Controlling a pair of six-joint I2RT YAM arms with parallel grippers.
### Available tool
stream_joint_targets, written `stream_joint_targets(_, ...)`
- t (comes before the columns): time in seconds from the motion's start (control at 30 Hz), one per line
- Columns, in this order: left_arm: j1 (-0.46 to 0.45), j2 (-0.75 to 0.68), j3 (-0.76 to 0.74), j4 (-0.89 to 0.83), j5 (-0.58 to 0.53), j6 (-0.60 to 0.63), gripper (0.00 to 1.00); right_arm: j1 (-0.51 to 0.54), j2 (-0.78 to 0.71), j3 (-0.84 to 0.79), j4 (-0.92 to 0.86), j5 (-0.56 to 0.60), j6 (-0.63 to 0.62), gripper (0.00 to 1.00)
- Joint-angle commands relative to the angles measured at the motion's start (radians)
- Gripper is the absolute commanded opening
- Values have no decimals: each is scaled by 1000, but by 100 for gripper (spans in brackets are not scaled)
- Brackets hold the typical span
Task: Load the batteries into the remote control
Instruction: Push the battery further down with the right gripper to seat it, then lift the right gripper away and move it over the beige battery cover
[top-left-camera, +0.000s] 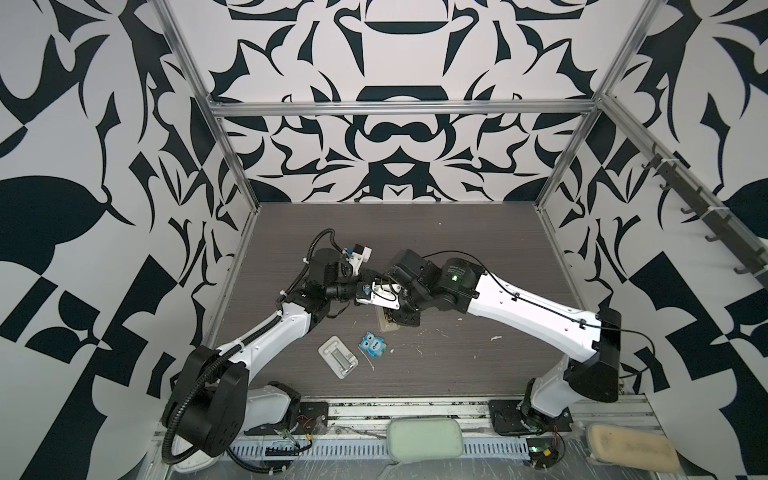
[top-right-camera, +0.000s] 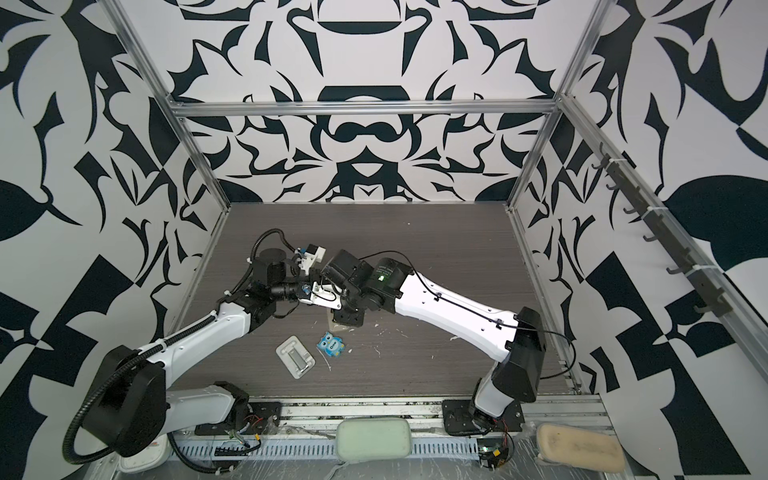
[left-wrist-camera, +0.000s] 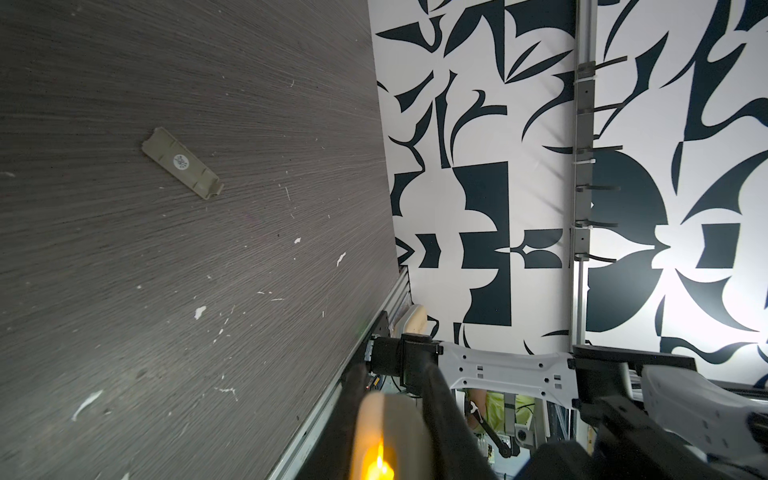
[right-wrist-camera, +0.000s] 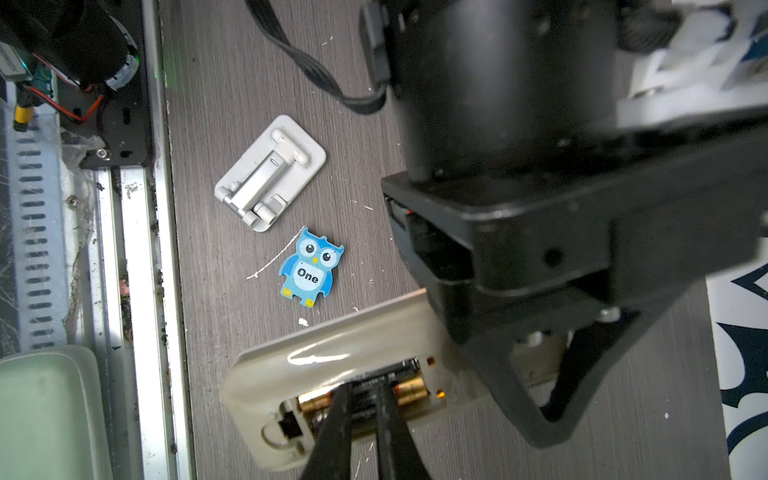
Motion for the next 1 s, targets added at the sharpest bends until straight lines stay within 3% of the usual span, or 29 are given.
stream_joint_targets(0.0, -6, -36, 9, 40, 44, -26, 0, -4, 25, -23, 29, 22, 29, 17)
stream_joint_targets(0.33, 31, -67, -21, -66, -20, 38, 0, -15, -49, 165, 18, 124, 147, 40)
stream_joint_targets(0.5, 56, -103, -52, -102, -64, 49, 0, -120, -115, 118, 5, 64, 268, 45)
stream_joint_targets(0.67, 71, -133, -86, -108, -108, 38, 0, -269, -173, -34, 29, 58, 338, 49)
stream_joint_targets(0.83, 82, -165, -115, -133, -135, 39, 0, -385, -91, -94, 36, 41, 357, 51)
stream_joint_targets(0.97, 84, -191, -134, -131, -148, 30, 0, -403, 62, -59, 17, 46, 363, 54)
